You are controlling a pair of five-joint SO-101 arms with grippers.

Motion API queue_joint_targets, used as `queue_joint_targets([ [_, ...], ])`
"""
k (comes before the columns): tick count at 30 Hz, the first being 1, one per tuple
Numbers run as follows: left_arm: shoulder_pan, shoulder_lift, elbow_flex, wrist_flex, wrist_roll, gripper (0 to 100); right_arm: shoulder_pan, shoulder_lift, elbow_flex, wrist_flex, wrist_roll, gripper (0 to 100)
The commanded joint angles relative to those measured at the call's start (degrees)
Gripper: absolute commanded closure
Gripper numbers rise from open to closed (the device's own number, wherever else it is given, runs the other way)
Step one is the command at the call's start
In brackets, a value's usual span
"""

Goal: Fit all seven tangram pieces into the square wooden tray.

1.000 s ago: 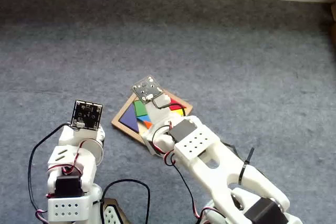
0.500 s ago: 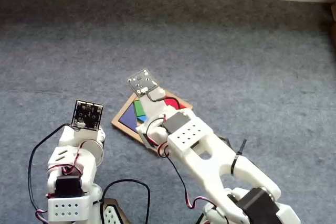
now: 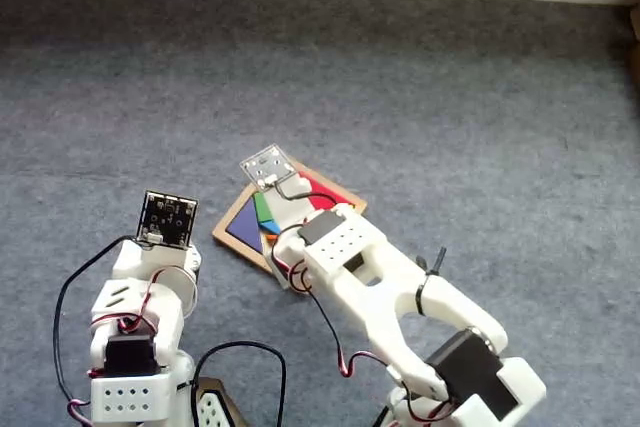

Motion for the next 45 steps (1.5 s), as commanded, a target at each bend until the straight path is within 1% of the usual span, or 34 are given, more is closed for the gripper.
queue_joint_targets([
  [1,-0.4,-0.3,1.1,0.2,-0.4,99,0.5,-1.8,-1.7,-0.7,-0.3,93.5],
  [3,-0.4,-0.3,1.1,0.2,-0.4,99,0.5,-3.5,-1.7,-0.7,-0.2,97.5],
  [7,-0.4,-0.3,1.1,0.2,-0.4,99,0.5,-8.0,-1.7,-0.7,0.0,97.8],
  [11,-0.4,-0.3,1.1,0.2,-0.4,99,0.5,-10.2,-1.7,-0.8,7.5,98.2],
  [15,-0.4,-0.3,1.1,0.2,-0.4,99,0.4,-8.2,-1.6,-0.9,9.8,98.2],
  [17,-0.4,-0.3,1.1,0.2,-0.4,99,0.4,-6.1,-2.0,-0.9,9.8,98.2],
  [21,-0.4,-0.3,1.1,0.2,-0.4,99,1.1,-3.0,-1.6,-5.6,9.8,98.2],
  [26,-0.4,-0.3,1.1,0.2,-0.4,99,1.5,-2.4,-1.6,-5.4,9.8,97.5],
  [32,-0.4,-0.3,1.1,0.2,-0.4,99,-0.1,-2.5,-1.5,-0.7,9.5,86.9],
  [39,-0.4,-0.3,1.1,0.2,-0.4,99,-3.6,-2.5,-1.2,0.0,9.4,86.8],
  [45,-0.5,-0.3,1.1,0.2,-0.4,99,-4.4,-2.8,-1.2,0.0,9.4,86.8],
])
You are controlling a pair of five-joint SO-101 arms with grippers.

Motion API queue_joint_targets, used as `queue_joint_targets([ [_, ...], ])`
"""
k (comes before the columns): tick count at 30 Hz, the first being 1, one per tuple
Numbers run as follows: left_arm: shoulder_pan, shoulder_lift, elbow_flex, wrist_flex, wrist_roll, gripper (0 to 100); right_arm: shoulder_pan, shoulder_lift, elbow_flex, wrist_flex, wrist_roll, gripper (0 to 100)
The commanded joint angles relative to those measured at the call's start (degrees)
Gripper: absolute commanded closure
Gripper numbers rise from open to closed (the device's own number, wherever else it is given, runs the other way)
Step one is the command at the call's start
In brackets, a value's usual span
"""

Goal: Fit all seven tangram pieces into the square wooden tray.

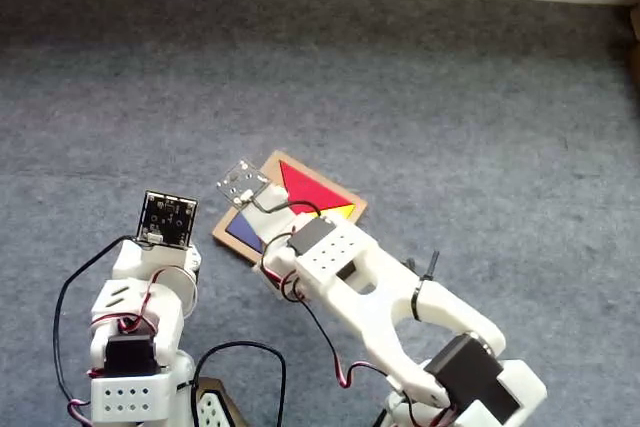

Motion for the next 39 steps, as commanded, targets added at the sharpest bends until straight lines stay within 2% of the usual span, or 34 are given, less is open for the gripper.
queue_joint_targets([
  [1,-0.7,-0.3,1.1,0.0,-0.4,99,-0.6,-1.5,-0.9,0.5,0.2,86.8],
  [5,-0.8,-0.3,0.7,-0.2,-0.4,99,-0.6,-6.0,-0.8,2.9,0.2,86.8],
  [11,-4.7,-0.3,0.6,-0.3,-0.4,99,-0.4,-8.7,-0.7,4.0,0.2,86.8],
  [22,-4.4,-0.3,0.7,-0.3,-0.4,99,-0.1,-4.2,-0.8,4.1,0.0,86.9],
  [24,-2.9,-0.3,0.7,0.0,-0.4,99,0.4,-5.4,-0.8,5.5,-2.8,90.6],
  [27,-0.3,-0.3,0.8,0.1,-0.3,99,0.9,-9.3,-0.7,6.5,-6.2,99.8],
  [34,1.6,-0.3,1.1,0.1,-0.2,99,6.2,-21.2,6.5,7.0,-6.7,98.9],
  [39,1.6,-0.3,1.1,0.1,-0.2,99,10.2,-34.9,12.5,7.3,-6.7,98.9],
])
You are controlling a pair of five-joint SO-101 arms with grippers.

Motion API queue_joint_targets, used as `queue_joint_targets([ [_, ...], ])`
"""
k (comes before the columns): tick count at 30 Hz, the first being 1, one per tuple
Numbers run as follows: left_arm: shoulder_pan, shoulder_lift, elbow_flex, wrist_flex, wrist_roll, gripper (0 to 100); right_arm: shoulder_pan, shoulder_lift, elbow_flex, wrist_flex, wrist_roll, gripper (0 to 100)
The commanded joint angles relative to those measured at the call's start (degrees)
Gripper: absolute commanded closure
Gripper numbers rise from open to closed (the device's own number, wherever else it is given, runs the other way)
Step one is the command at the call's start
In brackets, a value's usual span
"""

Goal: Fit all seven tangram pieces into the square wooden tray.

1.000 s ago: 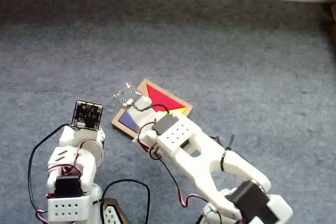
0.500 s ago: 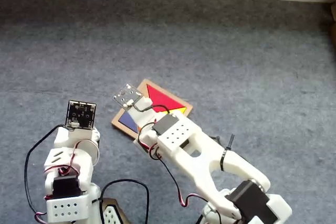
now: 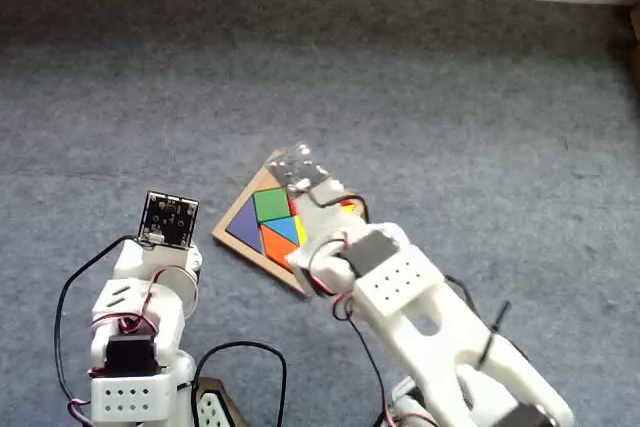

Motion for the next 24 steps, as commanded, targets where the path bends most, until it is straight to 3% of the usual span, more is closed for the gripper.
queue_joint_targets([
  [1,1.1,-0.3,1.1,0.1,-0.2,99,3.5,-12.4,3.4,0.3,-0.6,98.9],
  [13,1.1,-0.3,1.1,0.1,-0.2,99,16.6,-48.8,24.3,0.3,-0.1,98.8],
  [24,1.1,-0.3,1.1,0.1,-0.2,99,21.1,-71.5,39.6,0.3,2.4,98.6],
])
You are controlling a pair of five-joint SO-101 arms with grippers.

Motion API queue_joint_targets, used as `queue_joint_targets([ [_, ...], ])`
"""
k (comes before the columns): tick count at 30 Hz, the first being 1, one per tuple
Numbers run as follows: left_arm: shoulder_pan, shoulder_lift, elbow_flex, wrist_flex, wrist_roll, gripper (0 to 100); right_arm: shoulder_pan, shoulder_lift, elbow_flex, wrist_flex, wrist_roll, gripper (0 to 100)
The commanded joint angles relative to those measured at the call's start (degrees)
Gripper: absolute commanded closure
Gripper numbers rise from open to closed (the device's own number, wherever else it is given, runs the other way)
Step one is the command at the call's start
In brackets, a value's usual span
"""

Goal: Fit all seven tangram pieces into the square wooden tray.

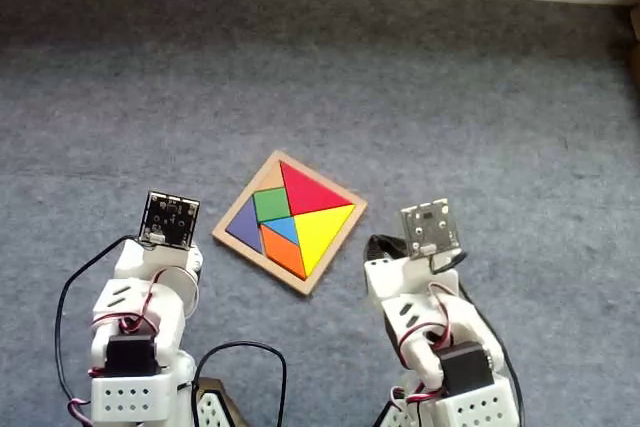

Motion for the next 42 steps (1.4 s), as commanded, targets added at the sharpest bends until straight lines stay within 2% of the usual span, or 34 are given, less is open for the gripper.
queue_joint_targets([
  [1,0.8,-0.3,1.1,0.1,-0.2,99,0.7,-5.3,2.9,0.2,3.0,98.6],
  [9,0.8,-0.3,1.1,0.1,-0.2,99,0.7,-4.8,6.3,0.0,3.3,98.6],
  [16,0.8,-0.3,1.1,0.1,-0.2,99,0.8,-4.8,15.5,1.5,3.3,98.6],
  [21,0.8,0.0,1.1,0.2,-0.2,99,0.7,-4.8,15.8,6.5,3.3,98.6],
  [25,0.5,0.1,1.1,0.7,-0.2,99,0.7,-4.8,15.8,15.7,3.5,98.6],
  [26,0.5,0.1,1.1,2.0,-0.2,99,0.7,-4.8,15.8,18.2,3.5,98.6],
  [34,0.4,-0.2,1.1,16.7,-0.2,99,0.7,-4.8,15.8,18.2,3.5,98.6],
  [38,0.4,-0.2,1.1,20.3,-0.2,99,0.7,-4.8,15.8,18.2,3.5,98.6],
  [42,0.4,-0.3,1.1,20.6,-0.2,99,0.7,-4.8,15.8,18.2,3.5,98.6],
])
